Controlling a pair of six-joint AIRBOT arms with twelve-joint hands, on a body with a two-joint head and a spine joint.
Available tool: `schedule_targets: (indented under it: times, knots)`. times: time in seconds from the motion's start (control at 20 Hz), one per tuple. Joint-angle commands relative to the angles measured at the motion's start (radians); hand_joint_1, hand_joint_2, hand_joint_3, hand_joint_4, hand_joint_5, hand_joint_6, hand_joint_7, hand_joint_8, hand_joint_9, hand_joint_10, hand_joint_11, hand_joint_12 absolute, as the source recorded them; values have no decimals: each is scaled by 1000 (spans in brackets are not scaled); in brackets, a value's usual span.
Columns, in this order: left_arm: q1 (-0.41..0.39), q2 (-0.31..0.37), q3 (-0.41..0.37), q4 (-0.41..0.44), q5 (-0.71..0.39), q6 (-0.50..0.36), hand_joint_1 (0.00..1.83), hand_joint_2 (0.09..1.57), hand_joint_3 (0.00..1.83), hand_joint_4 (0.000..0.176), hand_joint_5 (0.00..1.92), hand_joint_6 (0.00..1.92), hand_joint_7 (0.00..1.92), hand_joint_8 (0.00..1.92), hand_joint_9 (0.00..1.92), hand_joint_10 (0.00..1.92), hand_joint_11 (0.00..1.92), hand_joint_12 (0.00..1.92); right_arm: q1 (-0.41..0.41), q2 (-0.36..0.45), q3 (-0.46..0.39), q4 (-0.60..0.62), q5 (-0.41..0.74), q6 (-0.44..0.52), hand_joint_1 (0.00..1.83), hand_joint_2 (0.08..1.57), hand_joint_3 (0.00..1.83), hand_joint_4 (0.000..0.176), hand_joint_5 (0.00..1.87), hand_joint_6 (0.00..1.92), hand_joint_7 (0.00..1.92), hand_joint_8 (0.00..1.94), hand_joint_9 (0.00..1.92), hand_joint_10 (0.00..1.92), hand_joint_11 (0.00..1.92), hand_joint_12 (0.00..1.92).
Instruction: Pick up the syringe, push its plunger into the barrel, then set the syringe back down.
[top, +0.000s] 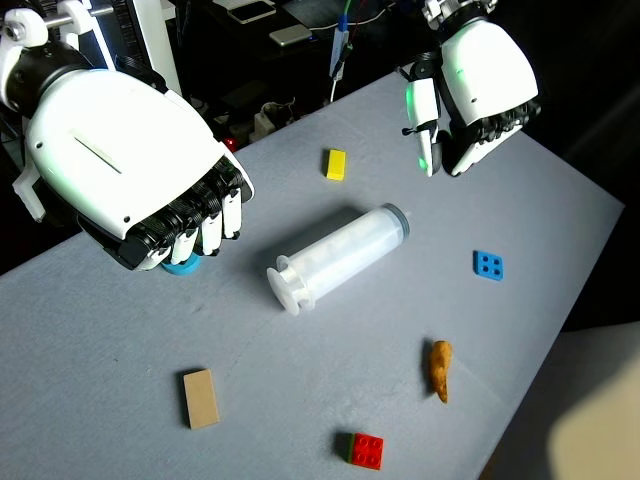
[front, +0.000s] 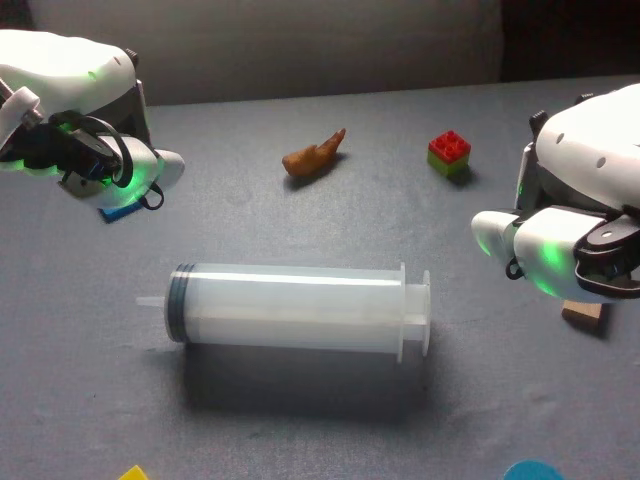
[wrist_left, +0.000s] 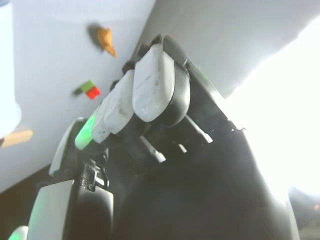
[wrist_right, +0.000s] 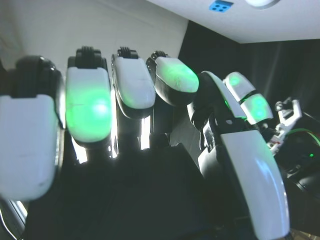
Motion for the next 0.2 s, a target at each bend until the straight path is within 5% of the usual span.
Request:
schedule_targets:
  times: [0.0, 0.15]
  knots:
    - [-15, 3, -4, 57, 4, 2, 398, 1442, 0, 0, 1296, 1921, 1387, 1921, 1458, 1921, 1549, 1921, 5, 6, -5, -68, 5, -2, 100, 1522, 0, 0, 1163, 1921, 1317, 1941, 1514, 1921, 1726, 1921]
    - [-24, 4, -15, 52, 10, 2, 370, 1449, 2, 0, 1270, 1921, 1372, 1921, 1450, 1921, 1541, 1921, 5, 6, -6, -68, 5, -3, 108, 1528, 0, 0, 1140, 1921, 1306, 1941, 1509, 1921, 1722, 1921]
